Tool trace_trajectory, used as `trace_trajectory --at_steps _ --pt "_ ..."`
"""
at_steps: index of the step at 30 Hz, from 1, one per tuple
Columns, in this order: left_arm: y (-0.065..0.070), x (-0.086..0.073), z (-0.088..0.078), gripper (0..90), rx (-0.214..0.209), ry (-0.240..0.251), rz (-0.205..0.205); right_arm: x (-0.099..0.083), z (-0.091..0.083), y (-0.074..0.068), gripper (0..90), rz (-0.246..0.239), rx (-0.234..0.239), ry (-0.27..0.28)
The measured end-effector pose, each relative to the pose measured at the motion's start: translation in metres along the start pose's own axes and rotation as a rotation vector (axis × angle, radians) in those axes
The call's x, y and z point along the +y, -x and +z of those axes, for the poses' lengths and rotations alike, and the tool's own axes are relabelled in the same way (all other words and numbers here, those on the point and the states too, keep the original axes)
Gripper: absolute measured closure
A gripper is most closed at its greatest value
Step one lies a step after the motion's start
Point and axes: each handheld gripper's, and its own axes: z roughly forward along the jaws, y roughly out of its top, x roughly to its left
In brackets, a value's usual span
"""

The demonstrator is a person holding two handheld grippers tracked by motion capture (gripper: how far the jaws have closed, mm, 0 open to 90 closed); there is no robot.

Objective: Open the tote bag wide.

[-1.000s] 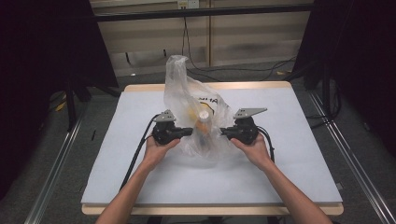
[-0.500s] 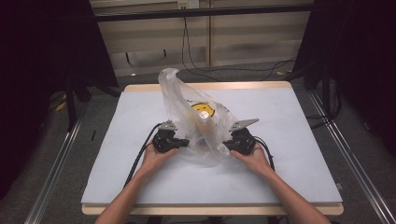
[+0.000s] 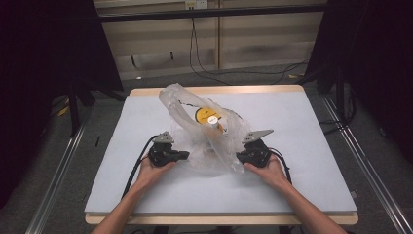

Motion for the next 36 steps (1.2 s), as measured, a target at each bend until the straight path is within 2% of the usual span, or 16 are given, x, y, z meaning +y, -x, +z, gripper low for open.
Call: trace_trajectory --at_steps 1,3,5,6,9,12,17,18,19,23,24,26,28,32,34,36 --pt "0.001 0.004 -0.006 90.0 -0.010 0.043 -0.003 0.003 -0.004 -0.001 90.0 0.002 0.004 0.023" --pt "0.002 0.006 -0.010 90.0 -0.011 0.064 -0.001 0.009 -0.013 -0.002 90.0 0.009 0.012 0.071" --pt "0.006 0.013 -0.019 90.0 -0.015 0.116 -0.006 0.012 -0.017 -0.002 90.0 0.006 0.011 0.087" --pt "0.008 0.016 -0.025 90.0 -0.008 0.127 0.013 0.018 -0.026 -0.002 90.0 0.013 0.012 0.128" --pt "0.014 0.025 -0.041 90.0 0.000 0.186 0.028 0.025 -0.037 -0.001 90.0 0.010 0.005 0.169" --pt "0.017 0.033 -0.057 90.0 0.018 0.239 0.045 0.029 -0.042 -0.002 90.0 0.004 0.001 0.186" --pt "0.010 0.052 -0.086 90.0 0.047 0.361 0.031 0.044 -0.055 -0.002 90.0 -0.005 -0.020 0.219" --pt "0.010 0.052 -0.086 90.0 0.047 0.361 0.031 0.047 -0.057 -0.001 90.0 -0.007 -0.020 0.227" --pt "0.010 0.058 -0.095 90.0 0.053 0.388 0.031 0.049 -0.059 -0.001 90.0 -0.010 -0.024 0.237" --pt "0.018 0.063 -0.106 90.0 0.052 0.432 0.040 0.053 -0.067 0.000 90.0 -0.003 -0.030 0.266" --pt "0.025 0.066 -0.108 90.0 0.036 0.440 0.071 0.053 -0.068 0.000 90.0 0.000 -0.035 0.270" --pt "0.038 0.073 -0.111 90.0 0.012 0.463 0.099 0.053 -0.074 -0.001 90.0 -0.001 -0.041 0.281" --pt "0.043 0.077 -0.112 90.0 0.003 0.477 0.114 0.054 -0.076 -0.001 90.0 -0.003 -0.040 0.287" --pt "0.060 0.102 -0.114 90.0 -0.029 0.480 0.186 0.058 -0.081 -0.009 90.0 -0.024 -0.029 0.302" --pt "0.063 0.124 -0.110 90.0 -0.033 0.481 0.204 0.063 -0.081 -0.014 90.0 -0.030 -0.017 0.308" --pt "0.062 0.130 -0.107 90.0 -0.031 0.481 0.207 0.065 -0.080 -0.015 90.0 -0.039 -0.016 0.309"
